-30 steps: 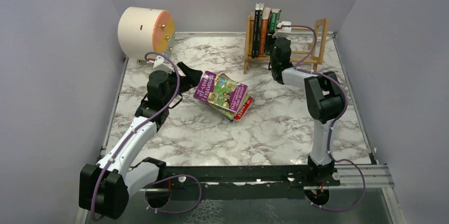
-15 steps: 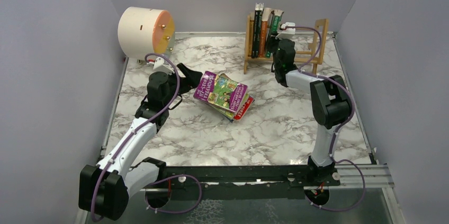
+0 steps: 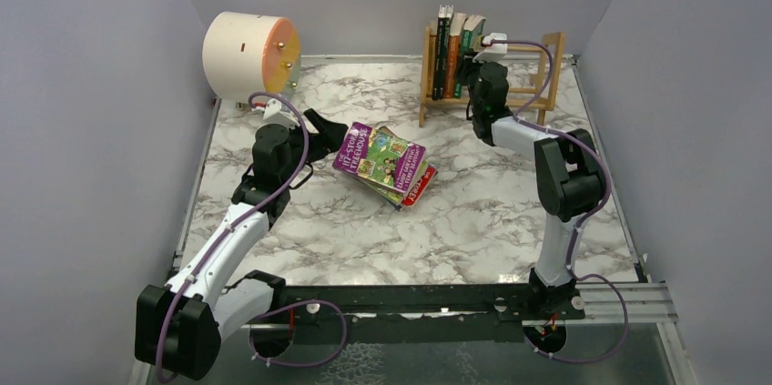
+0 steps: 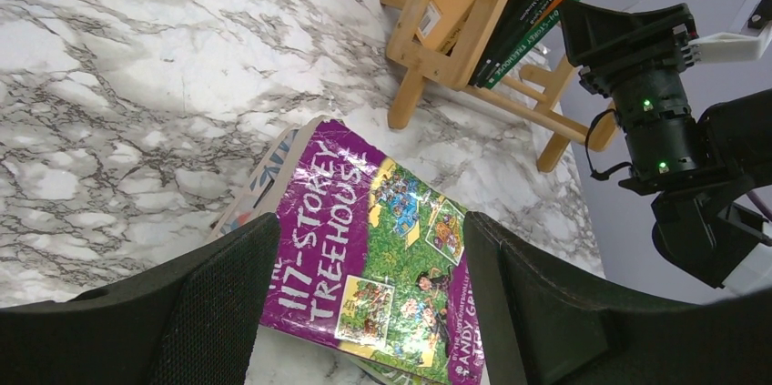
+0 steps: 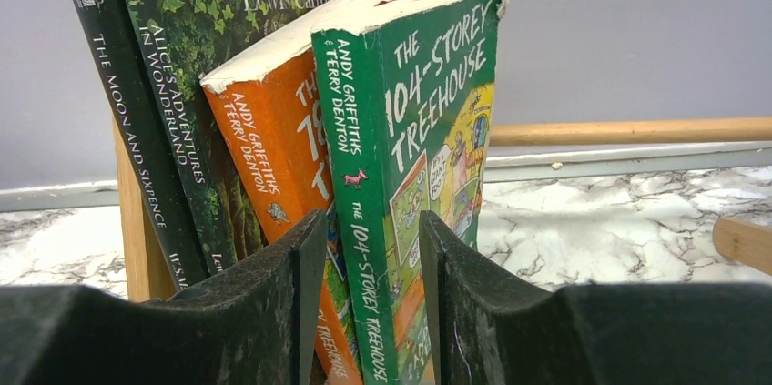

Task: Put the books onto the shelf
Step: Place the book on the shelf.

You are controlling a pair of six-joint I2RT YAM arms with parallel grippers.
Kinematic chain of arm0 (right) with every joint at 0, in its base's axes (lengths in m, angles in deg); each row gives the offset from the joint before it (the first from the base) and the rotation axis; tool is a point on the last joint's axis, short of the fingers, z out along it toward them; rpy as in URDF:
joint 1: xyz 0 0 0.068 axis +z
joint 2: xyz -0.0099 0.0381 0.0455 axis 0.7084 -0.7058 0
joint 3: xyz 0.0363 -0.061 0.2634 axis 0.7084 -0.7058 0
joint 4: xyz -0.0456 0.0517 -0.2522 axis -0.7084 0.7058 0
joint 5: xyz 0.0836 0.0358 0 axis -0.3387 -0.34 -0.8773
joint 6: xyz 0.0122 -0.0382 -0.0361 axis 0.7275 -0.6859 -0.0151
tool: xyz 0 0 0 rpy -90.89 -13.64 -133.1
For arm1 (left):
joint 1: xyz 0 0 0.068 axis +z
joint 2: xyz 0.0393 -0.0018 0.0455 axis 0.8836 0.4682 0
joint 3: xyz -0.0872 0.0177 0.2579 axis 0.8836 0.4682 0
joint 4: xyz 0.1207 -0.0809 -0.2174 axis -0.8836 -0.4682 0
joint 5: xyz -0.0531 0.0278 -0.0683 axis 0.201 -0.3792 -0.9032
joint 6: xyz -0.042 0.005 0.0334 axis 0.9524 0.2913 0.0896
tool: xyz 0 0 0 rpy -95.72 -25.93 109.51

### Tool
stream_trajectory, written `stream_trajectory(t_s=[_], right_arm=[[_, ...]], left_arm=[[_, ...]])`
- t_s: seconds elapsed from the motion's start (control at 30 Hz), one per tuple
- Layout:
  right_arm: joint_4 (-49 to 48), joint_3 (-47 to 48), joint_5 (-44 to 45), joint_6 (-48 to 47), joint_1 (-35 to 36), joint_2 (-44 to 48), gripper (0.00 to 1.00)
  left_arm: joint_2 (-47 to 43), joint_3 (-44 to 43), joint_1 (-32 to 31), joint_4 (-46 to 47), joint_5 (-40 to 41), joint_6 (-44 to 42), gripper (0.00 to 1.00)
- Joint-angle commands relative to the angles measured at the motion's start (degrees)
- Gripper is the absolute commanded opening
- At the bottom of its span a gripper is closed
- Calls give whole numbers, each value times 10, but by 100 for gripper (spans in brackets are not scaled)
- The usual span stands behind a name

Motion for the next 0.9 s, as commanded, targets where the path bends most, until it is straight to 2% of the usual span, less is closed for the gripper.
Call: stream_trajectory(t_s=[0.0,0.2,0.37,0.47,0.67,0.87], right_arm=[[0,-9,5,0,3,32,41],[41,-29,51,14,3,95,41],[102,-51,56,26,5,157,47],[124,-71,64,-2,17,197,47],[236,-36,110,-117,120,220,47],[297,-65,91,-114,210,253,47]], left_arm=[[-9,8,1,10,4,-2,67],[-9,11,1,9,8,1,67],[-10,11,1,-1,20,-1,67],[-13,15,2,-7,33,-2,68],[-10,33,2,-9,33,13,75],[-15,63,5,-7,17,30,79]])
